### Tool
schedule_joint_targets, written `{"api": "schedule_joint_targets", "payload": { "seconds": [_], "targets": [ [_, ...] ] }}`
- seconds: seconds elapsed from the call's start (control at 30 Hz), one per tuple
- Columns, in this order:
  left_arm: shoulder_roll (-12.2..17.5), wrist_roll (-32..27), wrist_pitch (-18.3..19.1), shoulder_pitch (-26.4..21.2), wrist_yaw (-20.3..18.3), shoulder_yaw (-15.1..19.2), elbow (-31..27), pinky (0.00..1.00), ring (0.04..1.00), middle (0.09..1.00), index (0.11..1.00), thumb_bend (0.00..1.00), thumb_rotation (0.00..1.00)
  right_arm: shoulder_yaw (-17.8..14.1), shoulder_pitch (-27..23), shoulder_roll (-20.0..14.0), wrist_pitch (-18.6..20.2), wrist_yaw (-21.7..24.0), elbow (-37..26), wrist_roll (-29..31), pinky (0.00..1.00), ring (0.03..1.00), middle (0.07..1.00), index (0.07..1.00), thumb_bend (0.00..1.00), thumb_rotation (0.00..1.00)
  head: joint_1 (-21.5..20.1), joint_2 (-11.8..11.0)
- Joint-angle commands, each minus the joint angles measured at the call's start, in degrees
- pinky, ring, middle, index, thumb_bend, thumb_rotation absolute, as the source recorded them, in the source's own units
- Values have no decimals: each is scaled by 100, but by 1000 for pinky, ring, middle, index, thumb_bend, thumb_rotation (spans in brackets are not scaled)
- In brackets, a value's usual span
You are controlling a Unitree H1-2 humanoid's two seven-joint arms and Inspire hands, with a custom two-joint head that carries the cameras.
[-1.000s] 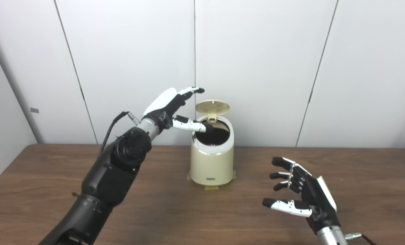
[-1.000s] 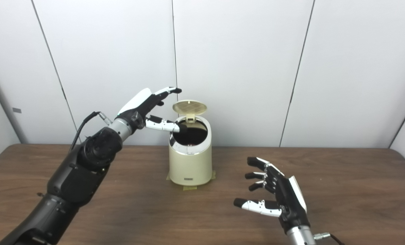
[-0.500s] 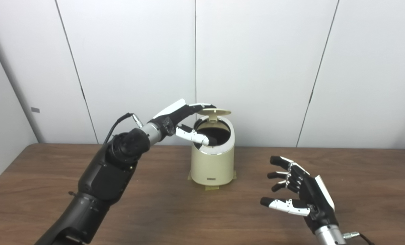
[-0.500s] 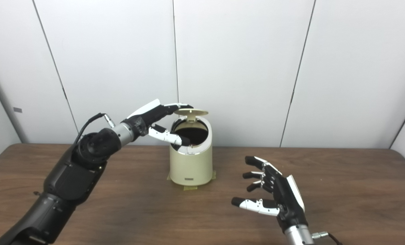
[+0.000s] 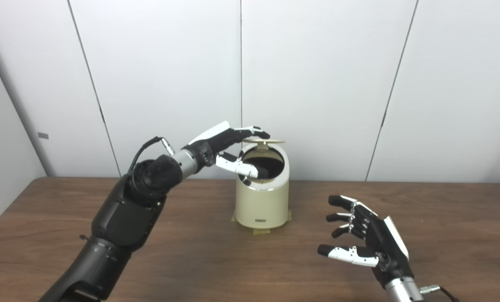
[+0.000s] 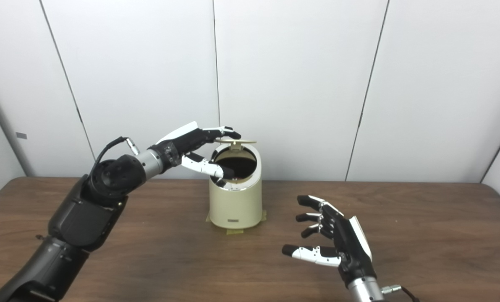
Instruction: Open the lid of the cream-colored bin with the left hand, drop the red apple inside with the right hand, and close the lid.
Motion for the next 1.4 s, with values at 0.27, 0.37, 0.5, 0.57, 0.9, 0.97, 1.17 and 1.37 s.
{"api": "schedule_joint_targets", "payload": {
  "seconds": [0.27, 0.37, 0.5, 0.57, 0.9, 0.97, 1.17, 1.37],
  "targets": [
    [201, 31, -157, -137, -185, -27, -462, 1000, 1000, 960, 876, 1000, 426, 27, -220, 64, -23, -141, -276, -169, 499, 678, 779, 726, 766, 152, -54, 63],
    [281, 267, -157, -113, -217, -171, -553, 1000, 1000, 951, 875, 1000, 441, 32, -206, 72, 15, -144, -322, -182, 503, 680, 779, 726, 767, 172, -72, 89],
    [429, 770, -223, -94, -197, -456, -718, 1000, 1000, 915, 876, 1000, 431, 52, -198, 64, 43, -153, -369, -244, 505, 680, 785, 725, 756, 158, -87, 130],
    [483, 1016, -301, -89, -184, -589, -780, 1000, 1000, 899, 873, 1000, 428, 50, -192, 75, 96, -154, -409, -242, 501, 679, 787, 723, 766, 175, -96, 155],
    [515, 1906, -845, 43, 110, -887, -784, 1000, 1000, 849, 853, 1000, 421, 70, -165, 109, 286, -137, -567, -199, 496, 671, 782, 724, 765, 157, -115, 261],
    [527, 2040, -889, 65, 113, -929, -781, 1000, 1000, 850, 854, 1000, 425, 73, -158, 106, 303, -129, -588, -182, 494, 671, 781, 724, 762, 152, -114, 265],
    [541, 2479, -1133, 166, 195, -1098, -771, 1000, 1000, 856, 854, 1000, 470, 106, -137, 102, 344, -135, -661, -227, 486, 669, 780, 724, 761, 160, -119, 320],
    [544, 2967, -1324, 286, 221, -1315, -908, 1000, 1000, 866, 859, 1000, 480, 113, -136, 112, 396, -147, -698, -226, 487, 664, 777, 721, 760, 158, -116, 364]
  ]
}}
